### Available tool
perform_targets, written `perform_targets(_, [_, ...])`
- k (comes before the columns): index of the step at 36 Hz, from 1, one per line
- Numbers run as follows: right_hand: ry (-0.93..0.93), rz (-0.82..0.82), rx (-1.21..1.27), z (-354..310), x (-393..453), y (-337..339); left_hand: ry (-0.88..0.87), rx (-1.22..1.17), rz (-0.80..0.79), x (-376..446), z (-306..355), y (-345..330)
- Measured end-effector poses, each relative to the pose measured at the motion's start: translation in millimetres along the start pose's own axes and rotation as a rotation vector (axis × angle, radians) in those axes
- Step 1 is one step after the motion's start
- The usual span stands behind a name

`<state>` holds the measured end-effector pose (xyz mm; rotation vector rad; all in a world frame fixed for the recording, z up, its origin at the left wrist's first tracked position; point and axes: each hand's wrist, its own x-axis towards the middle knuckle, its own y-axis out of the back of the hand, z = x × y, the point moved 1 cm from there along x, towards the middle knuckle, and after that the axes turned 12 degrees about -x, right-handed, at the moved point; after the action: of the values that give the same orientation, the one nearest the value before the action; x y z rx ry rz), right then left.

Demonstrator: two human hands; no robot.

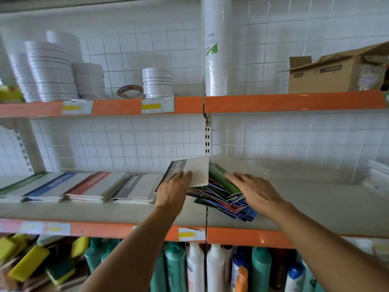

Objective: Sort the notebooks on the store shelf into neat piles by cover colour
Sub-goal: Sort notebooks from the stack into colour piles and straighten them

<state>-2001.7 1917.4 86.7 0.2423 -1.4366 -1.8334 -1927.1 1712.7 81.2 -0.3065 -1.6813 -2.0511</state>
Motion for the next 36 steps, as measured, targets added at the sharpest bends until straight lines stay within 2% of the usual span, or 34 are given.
perform_targets(8, [0.057,0.087,-0.166,-22.9,17.4,12.8,0.09,0.015,0.021,-29.6,-44.8,15.4])
perform_targets(15, [0.142,0.118,-0.137,-81.4,42.5,20.4,0.103,-0.016,0.051,-46.8,-102.2,25.5])
perform_targets(17, [0.159,0.123,-0.115,-97.0,49.5,20.8,0.03,-0.019,0.135,-48.2,-115.3,27.3])
perform_targets(19, [0.178,0.127,-0.091,-117.4,59.0,21.9,0.013,0.058,0.118,-50.5,-139.3,29.4])
perform_targets(22, [0.189,0.125,-0.041,-148.4,72.7,26.8,0.02,0.039,0.138,-51.9,-175.7,32.4])
perform_targets(23, [0.189,0.121,-0.034,-158.1,76.6,28.0,0.004,0.07,0.145,-54.4,-184.3,36.1])
perform_targets(25, [0.185,0.106,-0.025,-176.6,83.5,28.3,0.033,-0.028,0.097,-59.2,-194.0,45.6])
perform_targets(29, [0.16,0.046,-0.001,-208.4,94.6,24.4,0.072,0.03,0.0,-58.2,-222.1,48.6])
perform_targets(31, [0.158,0.007,0.012,-221.4,98.4,21.6,0.0,-0.034,0.08,-56.1,-232.2,49.5])
perform_targets(36, [0.13,-0.038,0.007,-240.4,108.0,14.9,0.0,-0.095,0.042,-49.3,-257.1,35.0])
